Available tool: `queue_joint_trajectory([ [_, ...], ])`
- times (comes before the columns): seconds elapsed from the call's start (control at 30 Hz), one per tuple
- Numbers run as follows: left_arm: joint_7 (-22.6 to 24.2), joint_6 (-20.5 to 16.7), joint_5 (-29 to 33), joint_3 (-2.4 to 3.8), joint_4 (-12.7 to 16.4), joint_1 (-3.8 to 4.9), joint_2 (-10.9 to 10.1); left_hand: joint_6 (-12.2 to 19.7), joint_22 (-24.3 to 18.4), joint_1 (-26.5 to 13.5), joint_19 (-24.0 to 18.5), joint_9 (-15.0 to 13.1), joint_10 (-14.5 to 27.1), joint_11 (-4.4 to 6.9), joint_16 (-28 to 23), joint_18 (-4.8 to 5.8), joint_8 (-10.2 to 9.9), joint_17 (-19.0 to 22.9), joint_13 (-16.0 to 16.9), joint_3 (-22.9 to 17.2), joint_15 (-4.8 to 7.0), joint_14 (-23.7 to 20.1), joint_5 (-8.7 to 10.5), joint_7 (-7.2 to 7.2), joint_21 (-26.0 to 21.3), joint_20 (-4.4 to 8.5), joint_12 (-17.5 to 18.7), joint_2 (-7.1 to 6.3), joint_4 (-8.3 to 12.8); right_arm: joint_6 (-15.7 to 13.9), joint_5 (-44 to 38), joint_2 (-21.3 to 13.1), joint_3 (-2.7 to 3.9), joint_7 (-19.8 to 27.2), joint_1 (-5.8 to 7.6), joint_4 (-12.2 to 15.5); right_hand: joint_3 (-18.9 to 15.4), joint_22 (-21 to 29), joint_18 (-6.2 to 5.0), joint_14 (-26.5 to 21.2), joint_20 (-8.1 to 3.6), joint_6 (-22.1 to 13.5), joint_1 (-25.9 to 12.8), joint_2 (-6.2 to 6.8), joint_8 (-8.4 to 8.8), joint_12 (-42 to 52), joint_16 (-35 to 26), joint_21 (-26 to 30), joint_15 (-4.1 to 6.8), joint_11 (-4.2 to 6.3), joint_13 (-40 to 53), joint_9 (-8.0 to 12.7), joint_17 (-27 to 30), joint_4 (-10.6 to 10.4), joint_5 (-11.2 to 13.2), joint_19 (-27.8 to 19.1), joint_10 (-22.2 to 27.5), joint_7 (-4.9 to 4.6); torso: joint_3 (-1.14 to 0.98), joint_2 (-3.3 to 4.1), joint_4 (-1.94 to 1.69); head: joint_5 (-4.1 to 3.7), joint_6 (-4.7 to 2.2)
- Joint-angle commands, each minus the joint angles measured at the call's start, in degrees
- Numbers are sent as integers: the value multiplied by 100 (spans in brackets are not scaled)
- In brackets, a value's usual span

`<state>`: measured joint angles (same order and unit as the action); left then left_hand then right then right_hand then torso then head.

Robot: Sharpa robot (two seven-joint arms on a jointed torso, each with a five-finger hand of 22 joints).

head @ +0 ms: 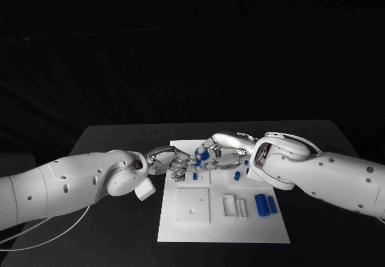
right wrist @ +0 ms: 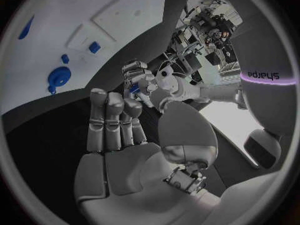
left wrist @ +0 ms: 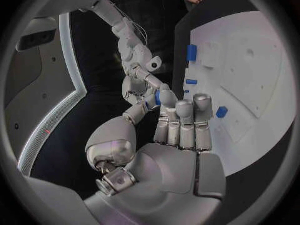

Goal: Assemble the parts on the task board

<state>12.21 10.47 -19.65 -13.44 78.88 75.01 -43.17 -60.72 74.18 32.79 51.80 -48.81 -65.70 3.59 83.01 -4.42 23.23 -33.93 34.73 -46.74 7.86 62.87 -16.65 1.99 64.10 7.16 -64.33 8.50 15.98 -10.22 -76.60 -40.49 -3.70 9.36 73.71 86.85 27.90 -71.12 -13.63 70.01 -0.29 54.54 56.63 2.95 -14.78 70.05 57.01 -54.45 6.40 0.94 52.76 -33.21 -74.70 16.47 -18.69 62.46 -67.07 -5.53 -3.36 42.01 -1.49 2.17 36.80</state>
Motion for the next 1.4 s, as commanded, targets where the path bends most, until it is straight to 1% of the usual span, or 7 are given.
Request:
queue_joint_trajectory([
  [0.03, 54, -211, 94, 23, -7, 20, 8, -51, 10, 31, -18, -21, 21, 51, 25, 79, 3, 7, -7, -159, 207, -167, 0, 9, 22, 719, -28, 60, 60, 48, 16, 43, -20, 159, -29, 37, -14, -5, -137, 8, -46, 620, -68, -7, -33, 22, 29, -31, 36, 51, 8, -4, -9, 9, -29, 1, 17, 62, 4, 0, -8, -4, -4],
  [0.47, -192, -518, -183, 22, 16, 20, 9, -88, 25, 108, 7, -97, -28, 56, 51, 78, -9, 13, -16, -168, 210, -147, 63, 1, 36, 734, -45, 26, 51, -263, 100, 8, -20, 107, -30, -57, -5, -1, -137, 3, -55, 559, -80, 10, -3, 0, 20, -23, 38, 39, 2, 2, 1, 5, -14, 0, 20, 48, -1, -2, -1, 3, 8],
  [0.67, -578, -689, -263, 24, -9, 22, 8, -194, 41, 157, 81, -212, -157, 100, 115, 65, 8, 10, -27, -165, 246, -41, -142, -43, 73, 763, -84, -21, 66, -628, 472, -83, -16, 56, -28, -213, 11, 16, -137, -40, -50, 440, -84, 68, 61, -61, -22, 18, 11, -5, -22, 26, 29, 4, -89, -37, 55, 3, -6, -9, 0, 10, -3],
  [0.8, -1114, -779, -292, 29, -23, 29, -14, -287, 48, 158, 137, -278, -271, 135, 149, 51, 14, 10, -42, -165, 272, 48, -295, -76, 97, 784, -100, -54, 76, -739, 801, -154, 81, 72, -14, -361, 80, 49, -137, -113, -13, 394, -61, 97, 83, -153, -95, 95, -22, -28, -69, 34, 72, 2, -270, -111, 108, -21, -10, -8, 1, 20, 4],
  [0.9, -1722, -824, -493, 38, -36, 83, -28, -342, 46, 165, 216, -320, -367, 166, 162, 31, 0, 20, -61, -176, 306, 147, -438, -109, 123, 808, -98, -77, 78, -794, 1086, -181, 192, 97, 40, -588, 92, 56, -137, -123, 0, 376, -60, 117, 91, -174, -110, 110, -29, -35, -82, 37, 85, 4, -305, -120, 113, -29, -7, -9, -4, 13, 1],
  [1.17, -3106, -635, -1111, 55, -139, 386, 47, -545, -12, 129, 529, -460, -713, 267, 111, -52, -36, 76, -133, -301, 413, 521, -814, -203, 179, 869, -39, -181, 82, -923, 1547, -120, 306, 202, 228, -1409, 115, 75, -137, -162, 29, 348, -51, 158, 102, -225, -154, 156, -47, -50, -110, 40, 117, 6, -359, -162, 146, -41, -11, -15, 3, 22, 23],
  [1.4, -3683, -853, -2037, 9, -234, 531, 304, -674, -37, 134, 650, -517, -874, 299, 65, -89, -82, 90, -164, -508, 438, 675, -763, -236, 198, 870, 15, -292, 80, -1088, 2335, 111, 409, 464, 306, -2329, 263, 409, -70, -687, 348, -7, -105, 197, 243, -1075, -899, 855, -317, -199, -686, 75, 684, 2, -436, -771, 564, -199, -17, -51, -4, 35, 115],
])
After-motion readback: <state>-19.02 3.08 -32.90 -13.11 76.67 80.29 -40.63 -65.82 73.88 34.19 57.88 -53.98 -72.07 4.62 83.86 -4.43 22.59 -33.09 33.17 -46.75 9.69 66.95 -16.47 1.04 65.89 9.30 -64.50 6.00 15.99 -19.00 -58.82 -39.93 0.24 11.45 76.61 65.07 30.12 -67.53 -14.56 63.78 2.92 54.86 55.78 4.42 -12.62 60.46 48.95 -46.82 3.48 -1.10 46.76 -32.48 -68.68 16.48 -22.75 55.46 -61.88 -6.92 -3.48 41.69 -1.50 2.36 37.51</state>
